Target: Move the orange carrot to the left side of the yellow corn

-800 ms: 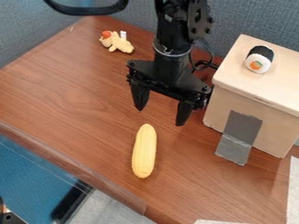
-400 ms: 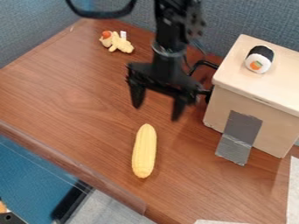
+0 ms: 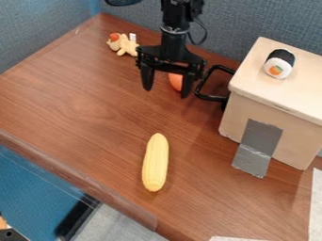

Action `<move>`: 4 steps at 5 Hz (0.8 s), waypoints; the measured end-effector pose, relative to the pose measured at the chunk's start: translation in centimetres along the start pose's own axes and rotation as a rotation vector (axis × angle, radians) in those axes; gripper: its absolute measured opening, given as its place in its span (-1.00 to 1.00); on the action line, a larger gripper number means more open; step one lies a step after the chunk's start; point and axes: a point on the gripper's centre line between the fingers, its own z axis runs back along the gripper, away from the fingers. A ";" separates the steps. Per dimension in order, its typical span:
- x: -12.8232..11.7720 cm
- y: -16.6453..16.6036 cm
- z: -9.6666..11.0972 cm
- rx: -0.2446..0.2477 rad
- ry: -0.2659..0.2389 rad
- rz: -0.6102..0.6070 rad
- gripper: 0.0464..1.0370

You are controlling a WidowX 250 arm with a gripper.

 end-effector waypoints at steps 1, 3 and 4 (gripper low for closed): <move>2.9 0.0 -0.6 0.016 -0.005 0.037 0.93; 5.7 0.2 0.6 -0.003 -0.058 0.122 0.93; 6.1 0.6 0.7 0.002 -0.070 0.158 0.93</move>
